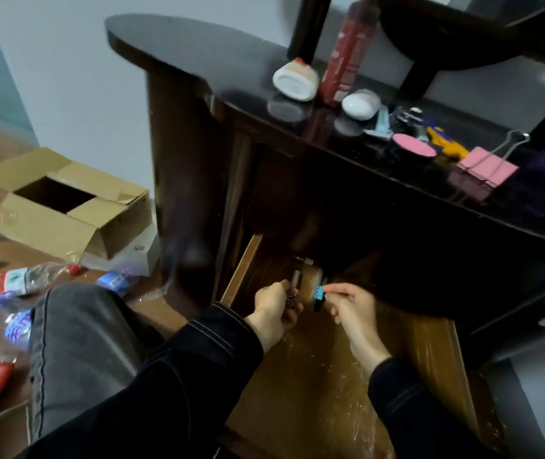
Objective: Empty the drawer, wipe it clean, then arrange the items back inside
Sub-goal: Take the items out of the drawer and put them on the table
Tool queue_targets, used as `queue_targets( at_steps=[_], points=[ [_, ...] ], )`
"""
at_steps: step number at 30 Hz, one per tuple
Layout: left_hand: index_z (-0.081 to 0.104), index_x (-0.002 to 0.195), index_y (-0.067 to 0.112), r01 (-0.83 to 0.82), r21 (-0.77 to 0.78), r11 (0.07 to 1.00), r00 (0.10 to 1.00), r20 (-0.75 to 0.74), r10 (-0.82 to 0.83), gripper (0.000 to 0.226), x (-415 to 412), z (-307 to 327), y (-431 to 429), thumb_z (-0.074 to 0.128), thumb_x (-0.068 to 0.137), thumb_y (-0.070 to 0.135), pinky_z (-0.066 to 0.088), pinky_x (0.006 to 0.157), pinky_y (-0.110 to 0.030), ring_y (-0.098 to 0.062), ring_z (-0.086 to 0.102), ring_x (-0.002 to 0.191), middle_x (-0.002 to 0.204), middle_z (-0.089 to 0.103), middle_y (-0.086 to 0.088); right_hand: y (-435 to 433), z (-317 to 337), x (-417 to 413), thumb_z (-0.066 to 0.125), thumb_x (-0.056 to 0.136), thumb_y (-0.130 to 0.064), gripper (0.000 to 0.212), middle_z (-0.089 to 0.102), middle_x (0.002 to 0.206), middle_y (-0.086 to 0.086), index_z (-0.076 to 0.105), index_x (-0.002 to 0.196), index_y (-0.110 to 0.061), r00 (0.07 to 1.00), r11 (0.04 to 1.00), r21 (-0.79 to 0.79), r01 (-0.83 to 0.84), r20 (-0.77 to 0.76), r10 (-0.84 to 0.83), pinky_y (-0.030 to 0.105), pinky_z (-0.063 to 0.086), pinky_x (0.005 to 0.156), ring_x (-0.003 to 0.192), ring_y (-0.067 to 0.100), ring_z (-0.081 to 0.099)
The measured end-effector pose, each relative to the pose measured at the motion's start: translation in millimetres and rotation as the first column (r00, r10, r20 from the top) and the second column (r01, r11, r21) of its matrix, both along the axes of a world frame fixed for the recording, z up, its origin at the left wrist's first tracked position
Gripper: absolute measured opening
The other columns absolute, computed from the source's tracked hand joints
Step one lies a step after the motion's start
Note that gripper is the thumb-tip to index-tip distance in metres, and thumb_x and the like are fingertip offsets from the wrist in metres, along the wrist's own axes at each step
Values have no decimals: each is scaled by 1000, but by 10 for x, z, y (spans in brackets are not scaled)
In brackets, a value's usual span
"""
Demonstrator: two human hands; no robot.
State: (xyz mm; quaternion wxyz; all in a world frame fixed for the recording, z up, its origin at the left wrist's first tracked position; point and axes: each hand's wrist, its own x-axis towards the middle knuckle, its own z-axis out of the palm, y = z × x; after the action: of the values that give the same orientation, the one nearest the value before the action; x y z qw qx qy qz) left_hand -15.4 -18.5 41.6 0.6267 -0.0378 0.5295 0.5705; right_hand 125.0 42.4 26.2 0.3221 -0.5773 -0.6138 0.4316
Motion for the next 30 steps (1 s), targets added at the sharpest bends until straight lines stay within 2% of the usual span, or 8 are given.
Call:
queue_targets(
  at_steps=[4, 8, 14, 18, 21, 24, 28, 30],
  points=[
    [53, 87, 12, 160, 173, 972, 984, 51, -171, 25, -85, 318, -200, 45, 105, 27, 23, 32, -15, -12, 48, 52, 72, 53, -2, -345, 539, 197, 66, 94, -9, 22, 73, 86, -7, 75, 90, -29, 995, 983, 162, -86, -27, 92, 14, 48, 59, 74, 2, 65],
    [56, 73, 15, 245, 324, 914, 969, -50, -242, 35, -196, 847, -493, 51, 102, 33, 21, 30, -15, -10, 47, 51, 68, 53, -2, -662, 1226, 201, 67, 93, -6, 26, 71, 89, -15, 74, 88, -31, 964, 897, 375, -235, -29, 264, 11, 48, 66, 82, -3, 66],
    [59, 72, 11, 276, 552, 786, 899, -437, -9, 36, -307, 1753, -790, 56, 100, 34, 19, 34, -13, -13, 43, 50, 69, 51, -9, -743, 2192, 118, 68, 89, 1, 30, 69, 70, -16, 77, 82, -28, 898, 779, 597, -191, -214, 385, 9, 44, 56, 64, 1, 64],
    [61, 69, 8, 311, 612, 727, 632, -705, 323, 43, -438, 2318, -634, 56, 100, 38, 23, 36, -18, -12, 36, 39, 54, 51, -12, -381, 2666, -135, 67, 87, 1, 29, 74, 80, -11, 76, 79, -26, 929, 735, 666, -129, -177, 323, 15, 48, 64, 71, 5, 68],
    [60, 64, 6, 357, 586, 727, 320, -808, 495, 44, -655, 2508, -332, 57, 100, 31, 33, 42, -16, -7, 46, 41, 48, 53, 0, -99, 2853, -424, 69, 85, -7, 23, 67, 72, -24, 72, 79, -30, 976, 654, 732, -188, 65, 208, 9, 42, 61, 69, -8, 61],
    [55, 58, 18, 419, 463, 781, 30, -867, 497, 42, -882, 2551, 18, 57, 99, 28, 43, 49, -19, -1, 51, 47, 55, 59, 8, 123, 2936, -692, 66, 87, -20, 20, 67, 79, -20, 65, 81, -39, 948, 641, 708, -298, 300, 109, 22, 45, 64, 79, 1, 61],
    [50, 59, 35, 534, 329, 779, -165, -862, 478, 44, -1042, 2548, 286, 57, 99, 18, 41, 63, -8, 2, 56, 70, 78, 60, 24, 374, 2900, -893, 60, 91, -23, 18, 58, 88, -17, 67, 97, -39, 867, 629, 638, -444, 482, 123, 25, 42, 70, 88, 6, 57],
    [55, 66, 33, 564, 266, 782, -223, -863, 454, 36, -1082, 2516, 375, 56, 100, 22, 41, 66, -7, 1, 56, 77, 80, 59, 15, 456, 2851, -905, 61, 91, -27, 17, 52, 92, -15, 67, 101, -39, 860, 634, 632, -446, 498, 109, 26, 45, 75, 85, 10, 59]
  ],
)
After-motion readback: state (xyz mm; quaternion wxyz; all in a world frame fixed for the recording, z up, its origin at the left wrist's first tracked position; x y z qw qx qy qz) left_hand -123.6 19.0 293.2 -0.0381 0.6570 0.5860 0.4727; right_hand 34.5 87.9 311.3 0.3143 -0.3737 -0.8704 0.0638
